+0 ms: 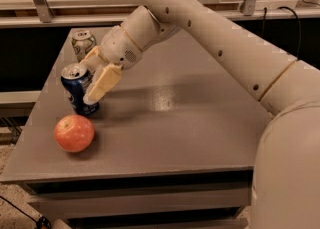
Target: Pick pepsi can
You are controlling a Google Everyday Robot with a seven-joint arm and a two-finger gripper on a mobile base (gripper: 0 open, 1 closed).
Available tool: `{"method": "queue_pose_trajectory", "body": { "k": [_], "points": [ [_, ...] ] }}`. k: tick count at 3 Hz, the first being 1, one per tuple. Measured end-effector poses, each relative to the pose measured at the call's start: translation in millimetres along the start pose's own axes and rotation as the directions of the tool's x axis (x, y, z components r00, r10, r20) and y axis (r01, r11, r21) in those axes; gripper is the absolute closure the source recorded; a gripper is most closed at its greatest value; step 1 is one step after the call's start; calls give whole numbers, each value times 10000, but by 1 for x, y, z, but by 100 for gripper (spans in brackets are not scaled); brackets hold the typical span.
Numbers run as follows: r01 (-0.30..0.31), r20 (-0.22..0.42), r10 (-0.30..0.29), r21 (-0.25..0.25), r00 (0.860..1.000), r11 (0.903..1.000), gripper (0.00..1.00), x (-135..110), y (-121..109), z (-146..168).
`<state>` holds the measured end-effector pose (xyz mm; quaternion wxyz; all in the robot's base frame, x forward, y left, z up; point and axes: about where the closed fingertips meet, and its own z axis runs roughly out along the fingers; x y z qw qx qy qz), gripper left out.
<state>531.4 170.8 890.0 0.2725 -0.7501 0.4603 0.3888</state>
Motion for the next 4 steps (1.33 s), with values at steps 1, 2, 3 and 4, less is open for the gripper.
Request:
{"method": "queue_pose_trajectory", "body": {
  "k": [1,2,3,4],
  "points": [
    [59,140,-58,-66,9999,10000,36,-3,-1,3],
    [129,398,-122,-173,9991,9998,41,-8,-2,9],
    [328,748,-295,-426,9968,9986,39,-16,0,18],
    [516,943,-456,-630,9945,9967,57,-24,2,25]
  ]
}}
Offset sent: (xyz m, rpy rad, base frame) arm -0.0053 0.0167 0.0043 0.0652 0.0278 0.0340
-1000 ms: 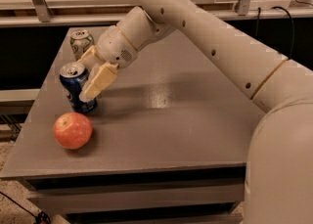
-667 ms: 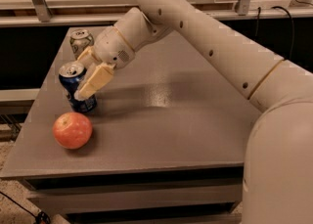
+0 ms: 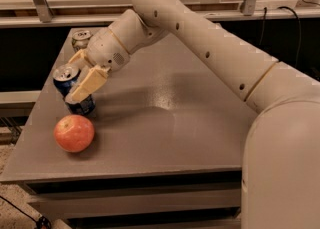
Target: Pick pepsi can
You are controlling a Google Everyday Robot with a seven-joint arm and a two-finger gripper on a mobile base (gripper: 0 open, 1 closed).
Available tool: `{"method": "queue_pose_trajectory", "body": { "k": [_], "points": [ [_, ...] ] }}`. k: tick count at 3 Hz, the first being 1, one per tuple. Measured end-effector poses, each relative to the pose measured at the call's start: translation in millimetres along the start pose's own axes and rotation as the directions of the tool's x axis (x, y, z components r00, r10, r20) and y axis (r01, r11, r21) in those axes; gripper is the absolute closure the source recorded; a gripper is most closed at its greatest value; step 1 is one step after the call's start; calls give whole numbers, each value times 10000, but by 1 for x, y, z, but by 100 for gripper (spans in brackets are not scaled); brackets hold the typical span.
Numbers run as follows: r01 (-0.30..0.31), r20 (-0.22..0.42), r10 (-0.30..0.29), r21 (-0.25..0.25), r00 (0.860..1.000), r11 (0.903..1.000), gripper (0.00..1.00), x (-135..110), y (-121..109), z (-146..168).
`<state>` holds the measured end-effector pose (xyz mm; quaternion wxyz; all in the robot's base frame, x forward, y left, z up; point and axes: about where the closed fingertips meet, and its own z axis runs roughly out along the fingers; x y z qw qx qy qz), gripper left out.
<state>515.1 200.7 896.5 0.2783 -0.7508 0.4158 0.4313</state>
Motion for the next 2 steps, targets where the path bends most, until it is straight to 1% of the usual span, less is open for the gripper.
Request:
{"method": "queue_pose_trajectory", "body": {
  "k": [1,2],
  "points": [
    [259,-12,-259,22,9997,9997,80,-12,2,-1],
    [593,-19,-593,373,9982,9975,100,-31,7,-13]
  ]
}}
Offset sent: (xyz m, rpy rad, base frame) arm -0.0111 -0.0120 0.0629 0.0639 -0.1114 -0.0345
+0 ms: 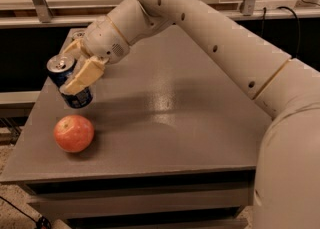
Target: Pick pepsi can
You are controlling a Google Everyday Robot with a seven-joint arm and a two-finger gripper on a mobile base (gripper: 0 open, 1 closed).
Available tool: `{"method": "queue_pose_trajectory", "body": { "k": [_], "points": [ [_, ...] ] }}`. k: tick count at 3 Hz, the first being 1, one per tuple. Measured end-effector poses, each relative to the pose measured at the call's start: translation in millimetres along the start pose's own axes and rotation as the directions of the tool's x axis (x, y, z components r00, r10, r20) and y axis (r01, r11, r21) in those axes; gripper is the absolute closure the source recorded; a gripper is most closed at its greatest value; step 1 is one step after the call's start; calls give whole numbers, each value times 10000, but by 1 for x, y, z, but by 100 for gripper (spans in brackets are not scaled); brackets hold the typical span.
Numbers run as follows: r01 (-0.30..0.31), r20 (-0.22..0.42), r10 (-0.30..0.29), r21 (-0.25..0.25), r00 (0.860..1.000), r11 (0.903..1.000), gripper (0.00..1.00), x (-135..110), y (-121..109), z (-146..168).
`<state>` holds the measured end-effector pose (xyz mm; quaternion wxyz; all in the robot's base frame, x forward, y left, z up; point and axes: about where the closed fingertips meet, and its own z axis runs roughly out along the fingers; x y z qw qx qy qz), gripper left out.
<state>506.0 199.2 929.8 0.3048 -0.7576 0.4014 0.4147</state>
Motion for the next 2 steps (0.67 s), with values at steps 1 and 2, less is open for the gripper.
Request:
{"method": "queue_pose_trajectory", "body": {
  "k": [1,2],
  "points": [
    [539,-84,-537,331,9985,9980,100,-25,3,-11],
    [540,-84,-537,330,9985,9980,100,-25,3,-11]
  ]
}}
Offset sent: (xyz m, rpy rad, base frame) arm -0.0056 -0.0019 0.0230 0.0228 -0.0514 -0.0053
